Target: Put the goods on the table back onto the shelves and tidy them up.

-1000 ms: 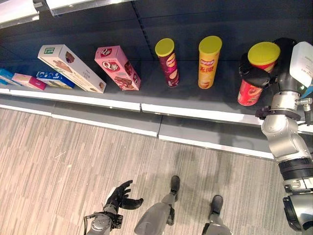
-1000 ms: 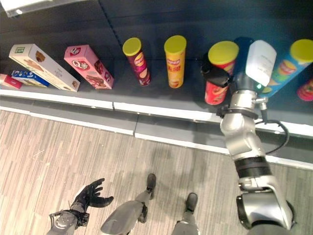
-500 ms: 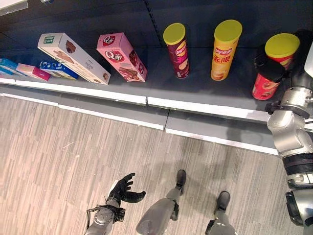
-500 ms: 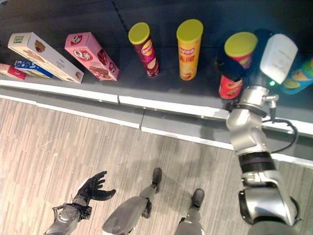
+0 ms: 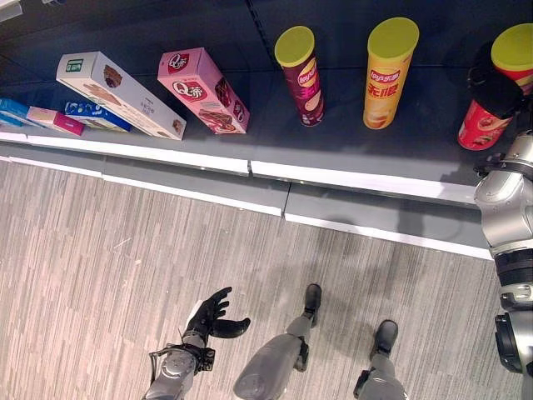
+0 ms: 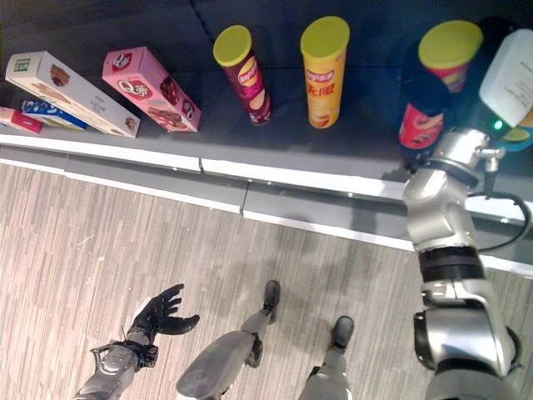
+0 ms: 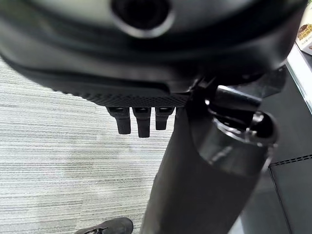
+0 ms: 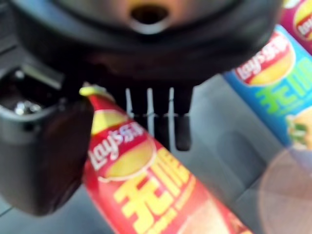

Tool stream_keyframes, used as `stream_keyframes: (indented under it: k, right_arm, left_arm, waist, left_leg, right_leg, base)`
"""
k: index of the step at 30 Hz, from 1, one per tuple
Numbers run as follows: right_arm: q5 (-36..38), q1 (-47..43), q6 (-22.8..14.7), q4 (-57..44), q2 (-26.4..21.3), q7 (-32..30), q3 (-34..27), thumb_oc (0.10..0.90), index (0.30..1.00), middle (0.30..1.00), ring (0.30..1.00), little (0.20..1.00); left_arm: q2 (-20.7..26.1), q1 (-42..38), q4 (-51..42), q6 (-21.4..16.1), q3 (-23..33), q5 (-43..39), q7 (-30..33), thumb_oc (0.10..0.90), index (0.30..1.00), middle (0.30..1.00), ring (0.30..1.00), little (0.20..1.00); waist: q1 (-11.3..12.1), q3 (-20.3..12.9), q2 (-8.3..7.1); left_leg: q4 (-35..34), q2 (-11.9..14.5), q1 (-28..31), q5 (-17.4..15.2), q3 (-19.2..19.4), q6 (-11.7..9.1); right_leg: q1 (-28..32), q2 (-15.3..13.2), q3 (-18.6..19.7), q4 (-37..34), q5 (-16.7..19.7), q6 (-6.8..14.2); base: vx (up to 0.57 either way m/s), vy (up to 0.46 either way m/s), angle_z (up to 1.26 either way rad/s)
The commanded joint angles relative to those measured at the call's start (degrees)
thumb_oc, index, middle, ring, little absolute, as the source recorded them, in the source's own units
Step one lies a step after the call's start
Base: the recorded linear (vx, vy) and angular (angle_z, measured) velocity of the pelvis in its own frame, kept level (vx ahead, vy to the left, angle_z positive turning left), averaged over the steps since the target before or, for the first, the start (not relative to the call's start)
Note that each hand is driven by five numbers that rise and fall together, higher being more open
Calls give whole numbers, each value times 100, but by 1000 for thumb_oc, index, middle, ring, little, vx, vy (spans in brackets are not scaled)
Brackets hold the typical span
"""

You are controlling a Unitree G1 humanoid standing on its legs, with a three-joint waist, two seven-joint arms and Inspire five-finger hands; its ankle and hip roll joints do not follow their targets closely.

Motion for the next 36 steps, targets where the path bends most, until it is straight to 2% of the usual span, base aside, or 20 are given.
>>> stream_keyframes:
  k: [1,21,22,23,24,25,36]
  right_arm:
    - [10,-833,-252,-314,-687,-542,28,400,300,300,300,300]
    - [354,-652,-280,-87,-545,-718,-151,400,300,300,300,300]
    - [374,-646,-284,-77,-539,-731,-145,482,422,422,422,422]
    - [379,-636,-283,-82,-537,-731,-144,593,589,589,589,589]
    - [379,-633,-283,-84,-537,-731,-145,737,806,806,806,806]
    - [385,-623,-277,-105,-525,-718,-144,800,900,900,900,900]
    - [467,-502,-309,-143,-371,-724,-184,800,900,900,900,900]
  left_arm:
    - [340,-187,25,-300,-263,-90,203,800,900,900,900,900]
    - [334,-167,-78,-319,-316,-91,246,800,900,900,900,900]
    - [331,-175,-87,-320,-327,-79,251,800,900,900,900,900]
    - [330,-177,-84,-317,-330,-72,253,800,900,900,900,900]
    - [330,-177,-83,-318,-330,-71,253,800,900,900,900,900]
    - [323,-177,-80,-312,-327,-76,266,800,900,900,900,900]
    - [355,-158,-130,-276,-337,-33,274,800,900,900,900,900]
  waist:
    - [163,-400,-122]
    - [158,-391,49]
    - [143,-385,46]
    - [136,-381,42]
    - [137,-381,41]
    - [123,-375,34]
    - [78,-375,-52]
  left_leg:
    - [13,83,0,-507,-230,-565]
    - [13,51,-51,-477,-247,-600]
    - [13,56,-49,-477,-233,-605]
    - [13,57,-48,-478,-226,-606]
    - [13,57,-47,-478,-225,-606]
    - [13,66,-48,-484,-219,-604]
    - [13,114,28,-507,-172,-609]
  right_leg:
    - [-87,-737,66,117,50,520]
    - [-84,-800,-94,135,22,536]
    - [-85,-798,-92,136,19,533]
    - [-85,-796,-88,137,16,531]
    - [-85,-796,-87,138,16,531]
    - [-85,-800,-72,136,12,528]
    - [-26,-771,-82,139,1,511]
  base:
    - [0,0,0]
    - [1,-4,4]
    - [0,0,0]
    - [0,0,0]
    - [0,0,0]
    - [0,0,0]
    - [0,0,0]
